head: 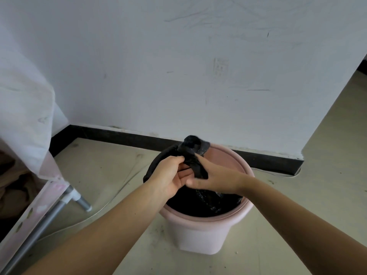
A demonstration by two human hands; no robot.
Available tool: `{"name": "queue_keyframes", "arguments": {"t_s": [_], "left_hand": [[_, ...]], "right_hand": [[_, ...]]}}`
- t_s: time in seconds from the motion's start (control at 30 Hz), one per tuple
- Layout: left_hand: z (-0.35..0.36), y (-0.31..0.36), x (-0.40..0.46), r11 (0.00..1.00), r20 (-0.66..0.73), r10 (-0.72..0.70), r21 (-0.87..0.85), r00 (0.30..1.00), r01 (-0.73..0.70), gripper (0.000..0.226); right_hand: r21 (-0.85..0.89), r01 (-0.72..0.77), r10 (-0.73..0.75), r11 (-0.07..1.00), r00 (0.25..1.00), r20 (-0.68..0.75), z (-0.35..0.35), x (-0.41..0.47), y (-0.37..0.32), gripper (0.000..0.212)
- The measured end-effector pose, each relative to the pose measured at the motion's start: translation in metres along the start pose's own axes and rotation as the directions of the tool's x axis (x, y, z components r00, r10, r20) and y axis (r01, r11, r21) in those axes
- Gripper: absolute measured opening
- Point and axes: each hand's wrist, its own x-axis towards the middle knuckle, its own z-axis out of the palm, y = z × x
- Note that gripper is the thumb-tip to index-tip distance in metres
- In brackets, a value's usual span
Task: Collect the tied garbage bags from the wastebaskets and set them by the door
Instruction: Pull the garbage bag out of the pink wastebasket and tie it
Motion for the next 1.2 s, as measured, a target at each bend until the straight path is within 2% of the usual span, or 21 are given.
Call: {"name": "queue_keyframes", "arguments": {"t_s": [0.03,0.13,0.17,0.2,0.23,0.27,0.3,0.33,0.37,0.4,0.43,0.5,0.57,0.7,0.8,0.87,0.93,1.0,1.07,1.13,1.2], "left_hand": [[-0.001,0.000,0.000,1.000,0.003,-0.004,-0.004,1.000,0.004,0.019],[-0.005,0.001,0.005,0.993,0.021,0.067,0.098,0.998,-0.069,0.018],[-0.007,0.000,0.009,0.960,0.013,0.147,0.238,0.989,-0.146,0.017],[-0.011,-0.002,0.013,0.859,0.024,0.280,0.440,0.960,-0.261,0.013],[-0.015,-0.004,0.014,0.670,0.091,0.427,0.636,0.900,-0.382,0.010],[-0.021,-0.006,0.015,0.407,0.217,0.532,0.782,0.818,-0.472,0.020],[-0.027,-0.008,0.017,0.138,0.362,0.551,0.849,0.752,-0.511,0.041],[-0.033,-0.010,0.021,-0.110,0.476,0.504,0.863,0.721,-0.493,0.064],[-0.038,-0.012,0.024,-0.310,0.529,0.431,0.848,0.731,-0.430,0.079],[-0.042,-0.012,0.026,-0.433,0.510,0.388,0.836,0.768,-0.336,0.082],[-0.046,-0.011,0.029,-0.473,0.450,0.384,0.846,0.806,-0.246,0.072],[-0.056,-0.001,0.036,-0.395,0.311,0.411,0.908,0.857,-0.140,0.036],[-0.067,0.014,0.038,-0.300,0.199,0.406,0.951,0.892,-0.076,0.018],[-0.076,0.043,0.036,-0.213,0.109,0.359,0.977,0.927,-0.033,0.022],[-0.076,0.064,0.029,-0.157,-0.014,0.323,0.985,0.946,0.068,0.030],[-0.077,0.072,0.024,-0.135,-0.043,0.360,0.986,0.932,0.098,0.027],[-0.074,0.076,0.023,-0.008,-0.027,0.414,0.999,0.910,0.033,0.025],[-0.062,0.074,0.020,0.125,0.059,0.507,0.982,0.860,-0.141,0.025],[-0.041,0.067,0.013,0.115,0.179,0.591,0.946,0.786,-0.302,0.018],[-0.018,0.050,0.007,0.133,0.262,0.567,0.906,0.781,-0.401,0.016],[0.001,0.029,0.002,0.306,0.284,0.485,0.831,0.827,-0.465,0.018]], "right_hand": [[-0.128,-0.014,0.013,0.992,1.000,-0.003,0.004,0.002,0.000,0.059],[-0.428,-0.092,0.016,0.899,0.984,-0.177,0.005,0.008,0.006,0.030],[-0.442,-0.122,0.023,0.889,0.975,-0.222,0.003,0.009,0.011,0.025],[-0.427,-0.142,0.042,0.893,0.971,-0.236,0.001,0.008,0.014,0.021],[-0.411,-0.152,0.058,0.899,0.971,-0.232,-0.001,0.008,0.018,0.019],[-0.405,-0.152,0.064,0.901,0.973,-0.223,-0.003,0.008,0.022,0.018],[-0.405,-0.149,0.066,0.902,0.975,-0.212,-0.004,0.007,0.024,0.017],[-0.396,-0.155,0.075,0.905,0.975,-0.209,-0.006,0.007,0.026,0.016],[-0.378,-0.161,0.087,0.912,0.975,-0.205,-0.009,0.006,0.026,0.016],[-0.358,-0.167,0.105,0.919,0.977,-0.187,-0.013,0.005,0.025,0.017],[-0.339,-0.173,0.129,0.925,0.980,-0.149,-0.017,0.002,0.024,0.019],[-0.297,-0.208,0.205,0.932,0.978,-0.041,-0.025,-0.005,0.025,0.021],[-0.208,-0.240,0.247,0.948,0.969,0.006,-0.033,-0.012,0.028,0.020],[0.001,-0.212,0.212,0.977,0.976,-0.051,-0.049,-0.020,0.040,0.029],[0.046,-0.375,0.375,0.926,0.893,-0.250,-0.061,-0.019,0.057,0.035],[0.096,-0.384,0.393,0.918,0.850,-0.352,-0.064,-0.017,0.062,0.024],[0.248,-0.302,0.384,0.921,0.817,-0.430,-0.063,-0.014,0.053,0.021],[0.469,-0.181,0.411,0.864,0.793,-0.451,-0.061,-0.012,0.040,0.033],[0.584,-0.094,0.377,0.806,0.842,-0.386,-0.056,-0.012,0.029,0.032],[0.553,-0.092,0.251,0.828,0.943,-0.220,-0.046,-0.013,0.015,0.024],[0.406,-0.122,0.138,0.906,0.990,-0.009,-0.034,-0.012,0.002,0.032]]}}
